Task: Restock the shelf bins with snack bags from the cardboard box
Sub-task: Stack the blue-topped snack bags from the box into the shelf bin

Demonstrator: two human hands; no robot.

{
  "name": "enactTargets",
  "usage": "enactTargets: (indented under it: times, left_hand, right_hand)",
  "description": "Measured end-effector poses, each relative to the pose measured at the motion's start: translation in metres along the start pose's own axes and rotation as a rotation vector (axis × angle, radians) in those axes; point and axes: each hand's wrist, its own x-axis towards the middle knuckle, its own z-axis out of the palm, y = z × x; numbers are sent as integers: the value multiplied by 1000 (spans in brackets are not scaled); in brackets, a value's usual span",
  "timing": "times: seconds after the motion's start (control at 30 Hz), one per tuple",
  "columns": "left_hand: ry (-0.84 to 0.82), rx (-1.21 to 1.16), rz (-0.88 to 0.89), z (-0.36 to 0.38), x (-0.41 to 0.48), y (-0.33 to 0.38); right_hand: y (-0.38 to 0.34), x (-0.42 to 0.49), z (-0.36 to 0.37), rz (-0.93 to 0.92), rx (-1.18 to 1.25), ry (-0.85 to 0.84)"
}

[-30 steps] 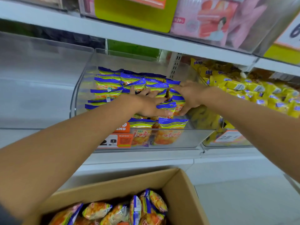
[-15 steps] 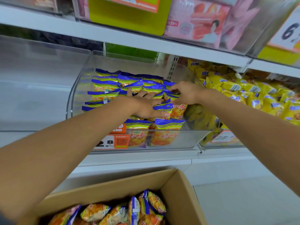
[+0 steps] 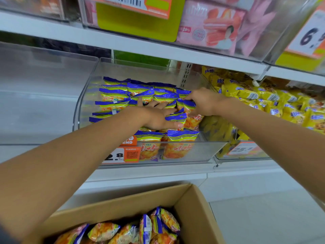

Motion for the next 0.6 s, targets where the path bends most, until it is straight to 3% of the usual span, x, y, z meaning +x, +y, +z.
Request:
enactTargets:
  times: [0.37,0.6]
  left_hand:
    - [-7,-12,-4,0,1,0]
    - [-16,-3,-13,-1,2,0]
  right_hand:
    - [4,0,14,-11,7,21]
    - [2,-5,23,30,185,64]
